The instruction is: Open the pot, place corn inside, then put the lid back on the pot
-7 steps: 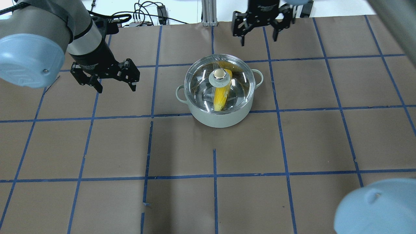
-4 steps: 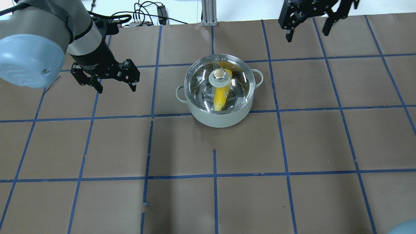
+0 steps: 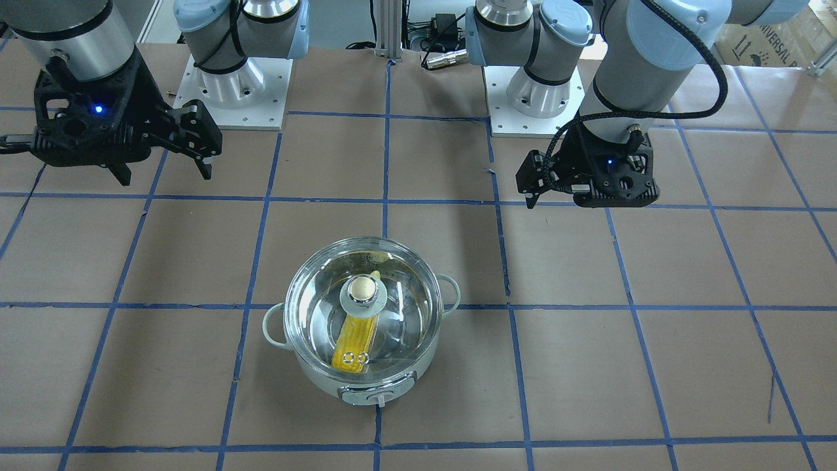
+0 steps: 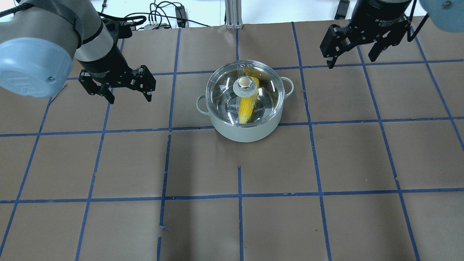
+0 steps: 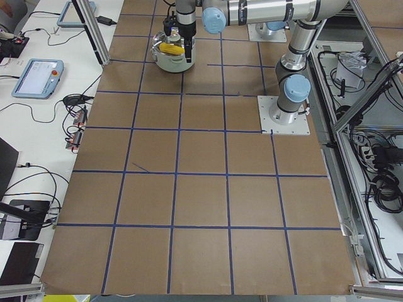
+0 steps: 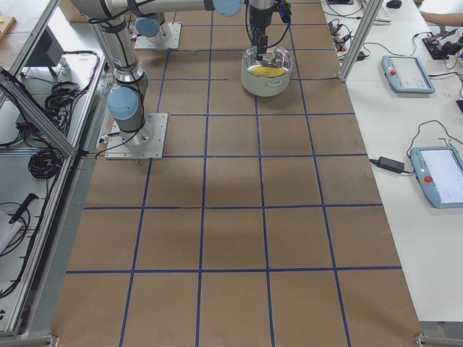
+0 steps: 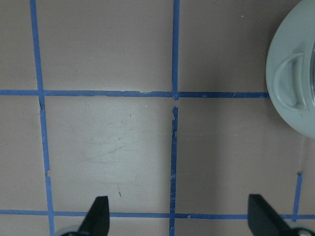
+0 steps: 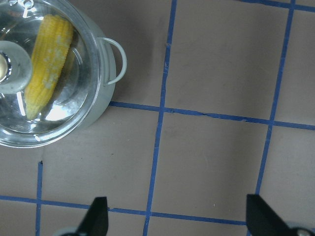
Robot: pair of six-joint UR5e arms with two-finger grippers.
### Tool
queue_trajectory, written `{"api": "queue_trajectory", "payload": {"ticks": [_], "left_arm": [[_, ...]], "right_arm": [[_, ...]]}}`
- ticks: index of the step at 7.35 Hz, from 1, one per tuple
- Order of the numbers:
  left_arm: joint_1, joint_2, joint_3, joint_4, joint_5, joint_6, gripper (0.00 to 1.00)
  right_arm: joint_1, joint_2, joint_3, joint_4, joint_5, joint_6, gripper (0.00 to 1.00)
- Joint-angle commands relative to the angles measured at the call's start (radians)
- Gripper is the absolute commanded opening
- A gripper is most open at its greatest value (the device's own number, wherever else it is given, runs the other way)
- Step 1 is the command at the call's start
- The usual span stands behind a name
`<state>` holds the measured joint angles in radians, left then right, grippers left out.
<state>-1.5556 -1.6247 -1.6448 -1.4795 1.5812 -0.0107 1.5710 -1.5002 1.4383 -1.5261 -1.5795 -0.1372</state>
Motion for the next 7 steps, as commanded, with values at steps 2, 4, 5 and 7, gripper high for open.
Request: {"api": "queue_trajectory", "payload": {"ticks": [2, 4, 5, 7], "left_arm": [[0.002, 0.000, -0.003, 0.004, -0.003, -0.002, 1.00], [0.000, -0.001, -0.004, 0.004, -0.006, -0.006, 1.00], [0.002, -0.001, -0.006, 0.010, -0.006, -0.005, 1.00], [0.008, 0.000, -0.007, 0.013, -0.007, -0.005, 1.00]], "right_arm": [[0.050, 0.030, -0.006, 0.001, 0.003, 0.044, 1.00], [0.046, 0.037, -0.021, 0.003, 0.004, 0.041, 0.99], [0.031, 0.040, -0.031, 0.026, 0.009, 0.041, 0.99], [-0.009, 0.041, -0.035, 0.047, 0.013, 0.038, 0.99]]}}
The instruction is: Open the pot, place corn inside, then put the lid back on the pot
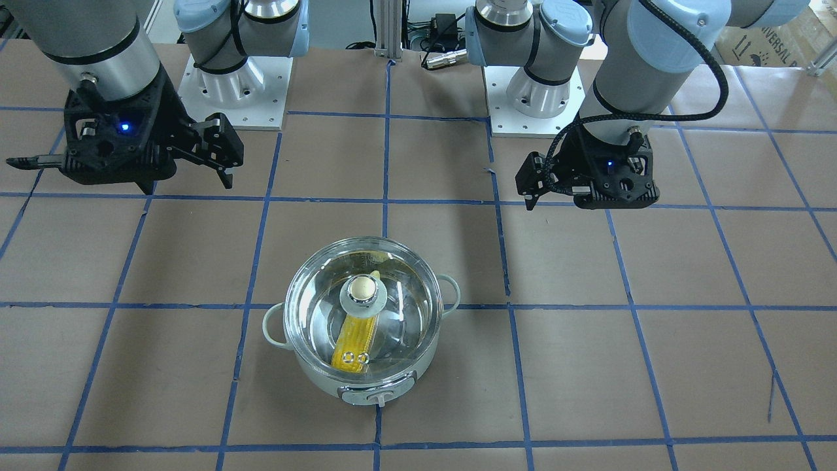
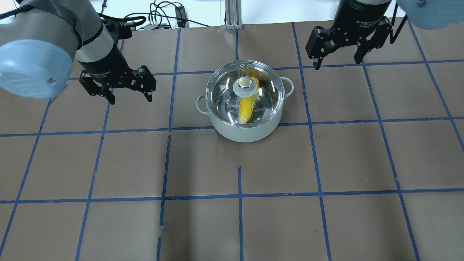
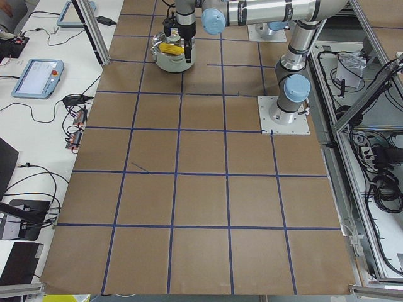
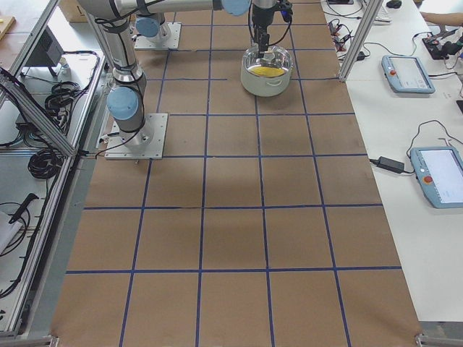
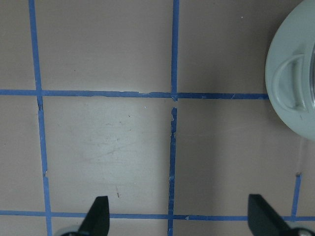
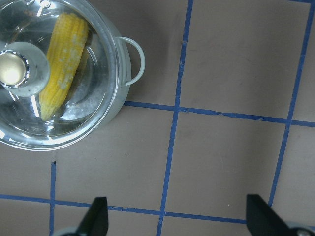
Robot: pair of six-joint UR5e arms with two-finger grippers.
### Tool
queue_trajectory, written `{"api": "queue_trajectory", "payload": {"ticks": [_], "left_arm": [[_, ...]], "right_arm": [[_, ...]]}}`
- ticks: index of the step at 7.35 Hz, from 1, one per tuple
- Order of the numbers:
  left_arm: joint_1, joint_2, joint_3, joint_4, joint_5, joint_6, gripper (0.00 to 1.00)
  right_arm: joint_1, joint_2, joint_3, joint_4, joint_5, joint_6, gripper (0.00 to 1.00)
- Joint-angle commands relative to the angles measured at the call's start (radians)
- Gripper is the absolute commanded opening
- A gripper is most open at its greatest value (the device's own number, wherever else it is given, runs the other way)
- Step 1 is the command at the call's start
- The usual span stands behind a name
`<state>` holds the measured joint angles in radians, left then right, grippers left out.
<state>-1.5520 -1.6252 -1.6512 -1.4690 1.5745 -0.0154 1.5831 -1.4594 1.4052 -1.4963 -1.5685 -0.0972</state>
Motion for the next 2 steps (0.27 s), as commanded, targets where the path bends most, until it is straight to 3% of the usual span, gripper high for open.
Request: {"api": "queue_trajectory", "payload": {"ticks": [1, 2], "left_arm": [[0.004, 0.001, -0.001, 0.002, -0.001, 0.000, 1.00], [0.004, 0.001, 0.001, 0.002, -0.001, -0.001, 1.00]], "right_arm": [[-0.020, -0.004, -0.002, 0.018, 0.001, 0.001, 0.99], [-0.018, -0.006, -0.002, 0.018, -0.001, 0.001, 0.99]]}}
